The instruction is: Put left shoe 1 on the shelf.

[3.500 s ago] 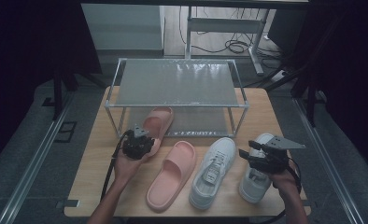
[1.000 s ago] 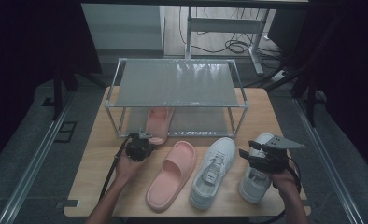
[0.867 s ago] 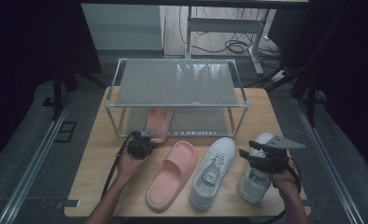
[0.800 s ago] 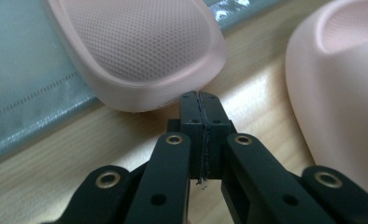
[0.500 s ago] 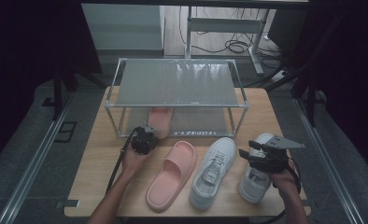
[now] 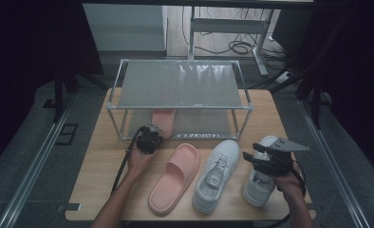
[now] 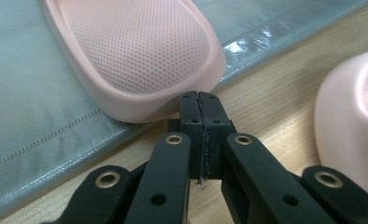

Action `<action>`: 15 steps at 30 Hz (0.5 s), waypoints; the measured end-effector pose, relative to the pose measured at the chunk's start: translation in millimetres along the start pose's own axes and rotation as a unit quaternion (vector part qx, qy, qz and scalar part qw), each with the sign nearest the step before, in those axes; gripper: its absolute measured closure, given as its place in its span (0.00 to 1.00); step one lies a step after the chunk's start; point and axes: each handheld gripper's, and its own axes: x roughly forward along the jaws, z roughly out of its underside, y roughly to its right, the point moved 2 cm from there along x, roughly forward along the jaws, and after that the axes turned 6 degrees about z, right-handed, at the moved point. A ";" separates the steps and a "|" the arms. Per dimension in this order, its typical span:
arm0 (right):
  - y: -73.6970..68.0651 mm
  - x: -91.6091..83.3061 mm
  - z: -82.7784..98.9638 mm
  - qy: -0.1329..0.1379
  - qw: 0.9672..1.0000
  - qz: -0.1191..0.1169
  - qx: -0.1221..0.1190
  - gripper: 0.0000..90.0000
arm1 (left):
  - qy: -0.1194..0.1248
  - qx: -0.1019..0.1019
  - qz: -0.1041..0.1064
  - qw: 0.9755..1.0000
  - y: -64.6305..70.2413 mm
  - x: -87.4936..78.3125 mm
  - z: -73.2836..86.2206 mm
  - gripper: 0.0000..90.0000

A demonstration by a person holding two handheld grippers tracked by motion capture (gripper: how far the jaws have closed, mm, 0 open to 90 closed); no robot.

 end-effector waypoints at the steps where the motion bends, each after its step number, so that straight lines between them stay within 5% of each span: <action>1: -0.1 0.1 0.0 0.000 1.000 0.000 0.000 0.47 | 0.003 -0.004 0.000 1.000 0.0 0.8 -0.1 1.00; 15: 0.4 -1.1 -0.1 0.002 1.000 0.001 0.001 0.47 | 0.032 -0.006 0.015 0.999 8.8 -22.1 16.3 0.99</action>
